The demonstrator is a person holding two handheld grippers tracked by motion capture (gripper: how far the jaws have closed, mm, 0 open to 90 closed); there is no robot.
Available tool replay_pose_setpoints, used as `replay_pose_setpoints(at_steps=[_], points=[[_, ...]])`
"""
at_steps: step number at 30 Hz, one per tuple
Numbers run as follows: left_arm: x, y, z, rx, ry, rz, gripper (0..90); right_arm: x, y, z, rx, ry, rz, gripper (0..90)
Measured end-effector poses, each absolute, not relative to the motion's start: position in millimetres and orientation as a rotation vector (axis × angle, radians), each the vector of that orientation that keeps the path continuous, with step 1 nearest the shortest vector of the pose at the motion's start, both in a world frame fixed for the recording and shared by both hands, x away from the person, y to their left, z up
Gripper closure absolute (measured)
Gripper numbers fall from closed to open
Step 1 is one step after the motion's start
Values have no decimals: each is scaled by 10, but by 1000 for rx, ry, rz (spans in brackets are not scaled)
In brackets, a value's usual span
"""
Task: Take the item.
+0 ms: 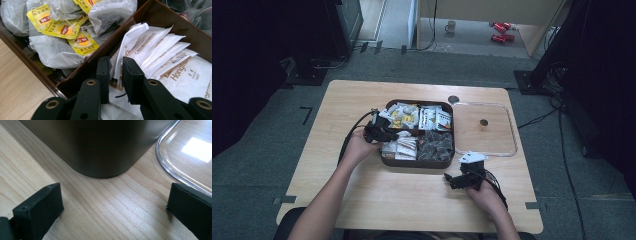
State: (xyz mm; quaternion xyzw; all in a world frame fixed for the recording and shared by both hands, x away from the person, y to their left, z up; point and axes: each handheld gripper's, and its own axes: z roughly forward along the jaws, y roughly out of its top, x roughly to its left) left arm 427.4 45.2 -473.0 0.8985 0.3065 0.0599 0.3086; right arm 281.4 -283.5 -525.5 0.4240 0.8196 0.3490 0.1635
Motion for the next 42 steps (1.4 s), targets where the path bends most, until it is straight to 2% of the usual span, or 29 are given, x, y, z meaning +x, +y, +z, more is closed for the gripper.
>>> replay_pose_setpoints(at_steps=[4, 8, 42], points=[[4254, 418, -4727, 2390, 797, 191, 852, 2815, -2834, -5256, 1210, 2336, 995, 0], [4248, 411, -4723, 2394, 793, 198, 869, 2815, -2834, -5256, 1209, 2336, 995, 0], [4117, 677, -4411, 2281, 788, 177, 878, 2814, -2832, -5255, 1213, 2335, 997, 0]])
